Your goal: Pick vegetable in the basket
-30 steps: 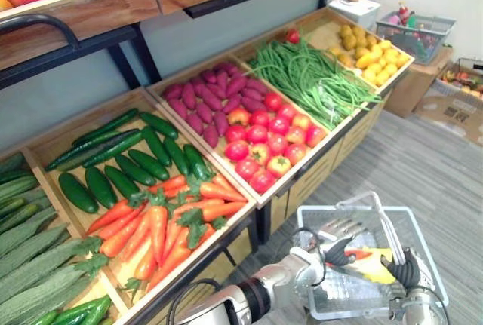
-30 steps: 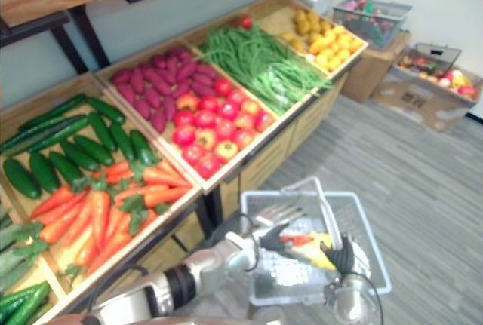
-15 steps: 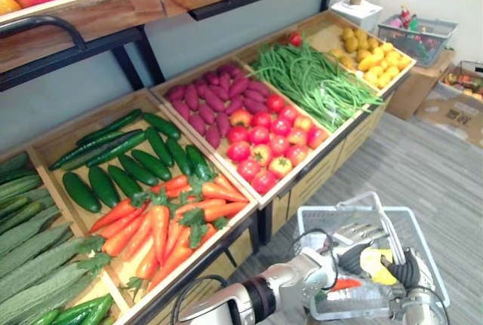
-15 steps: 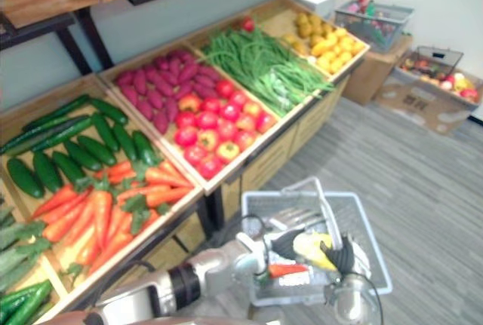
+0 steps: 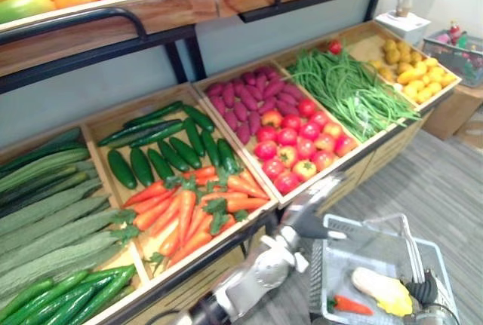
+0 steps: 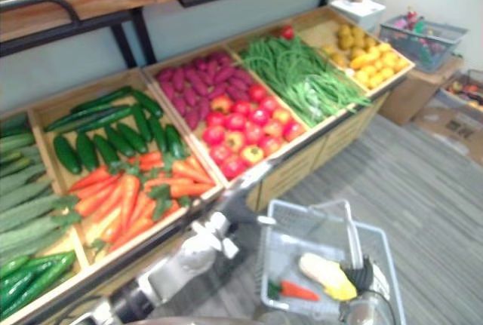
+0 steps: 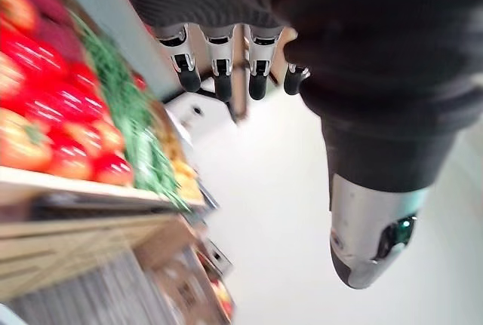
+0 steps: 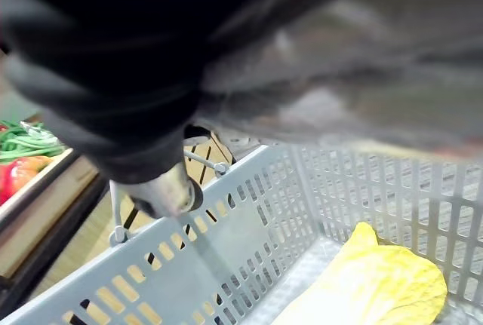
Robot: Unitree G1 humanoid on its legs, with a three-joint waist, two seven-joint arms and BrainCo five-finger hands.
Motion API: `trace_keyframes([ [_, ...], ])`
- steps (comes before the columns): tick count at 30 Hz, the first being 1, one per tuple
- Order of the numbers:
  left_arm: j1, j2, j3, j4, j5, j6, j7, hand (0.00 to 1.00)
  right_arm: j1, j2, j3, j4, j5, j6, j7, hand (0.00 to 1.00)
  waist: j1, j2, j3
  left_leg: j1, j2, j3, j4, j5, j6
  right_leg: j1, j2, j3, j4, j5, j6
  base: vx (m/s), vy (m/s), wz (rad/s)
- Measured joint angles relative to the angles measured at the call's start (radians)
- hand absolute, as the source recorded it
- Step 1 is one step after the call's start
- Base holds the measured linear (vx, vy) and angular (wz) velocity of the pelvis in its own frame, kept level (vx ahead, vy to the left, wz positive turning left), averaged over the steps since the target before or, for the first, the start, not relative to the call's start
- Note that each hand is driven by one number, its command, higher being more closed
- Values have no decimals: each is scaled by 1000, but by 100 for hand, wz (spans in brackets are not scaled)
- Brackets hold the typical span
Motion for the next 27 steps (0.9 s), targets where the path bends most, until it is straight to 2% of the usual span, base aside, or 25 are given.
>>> trace_keyframes([
  [5, 240, 23, 221, 11, -123, 1, 30, 0, -9, 7, -43, 90, 16, 0, -12, 100, 39, 5, -7, -5, 2, -30, 6, 3, 0, 16, -3, -34, -8, -5, -9, 0, -8, 19],
  [6, 273, 24, 263, 48, -155, 4, 28, 0, -12, 9, -54, 114, 19, 0, -13, 100, 52, 6, -11, -6, 2, -38, 7, 3, 0, 19, -4, -45, -9, -6, -10, -8, -7, 20],
  [8, 308, 24, 305, 117, -156, 9, 23, 0, -21, 9, -59, 148, 36, 1, -13, 100, 57, -1, -16, -6, 2, -50, 8, 4, 0, 29, -6, -59, -13, -8, -13, 5, -1, 18],
  [9, 324, 25, 321, 154, -156, 15, 17, 0, -25, 14, -64, 158, 36, 1, -13, 100, 64, 6, -28, -6, 2, -50, 8, 4, 0, 29, -6, -60, -13, -8, -13, 10, 2, 8],
  [11, 344, 25, 335, 179, -155, 17, 15, 0, -25, 21, -77, 186, 37, 0, -14, 100, 76, -5, -37, -9, 0, -52, 7, 4, 0, 28, -8, -64, -17, -8, -13, 5, 2, 4],
  [13, 362, 19, 338, 187, -154, 17, 14, 0, -29, 26, -82, 212, 45, 0, -15, 100, 75, -7, -55, -18, -1, -63, 8, 5, 2, 28, -11, -77, -21, -8, -13, 11, 7, 14],
  [14, 369, 18, 338, 189, -154, 17, 12, 0, -31, 29, -82, 227, 48, 1, -16, 100, 76, 0, -69, -20, -2, -67, 8, 6, 3, 30, -11, -80, -26, -8, -13, 10, 6, 12],
  [15, 376, 18, 342, 189, -153, 17, 12, 0, -33, 31, -82, 232, 54, 1, -16, 100, 77, -7, -71, -21, -2, -70, 8, 7, 3, 30, -11, -82, -26, -8, -13, 9, 4, 8],
  [21, 379, 17, 347, 225, -143, 17, 8, 0, -50, 37, -83, 274, 55, 3, -39, 100, 77, -6, -77, -3, -1, -65, 15, 5, 2, 48, -10, -79, -26, -8, -13, 1, 0, -2],
  [23, 376, 17, 350, 227, -143, 17, 8, 0, -63, 38, -85, 296, 56, 3, -44, 100, 77, -12, -73, -30, 5, -59, 83, -29, 3, 44, -13, -73, -16, -8, -13, -30, 7, -9],
  [24, 368, 11, 351, 227, -143, 17, 8, 0, -72, 42, -97, 303, 56, 5, -45, 100, 78, -11, -64, -83, 24, -58, 205, -89, 5, 36, -9, -69, 4, -8, -12, -64, 13, -14],
  [27, 354, -19, 354, 226, -143, 17, 19, 0, -83, 66, -111, 282, 56, 8, -49, 100, 84, -7, -29, -131, 79, -31, 377, -180, 4, 15, 14, -34, 76, -8, -11, -108, 38, -38],
])
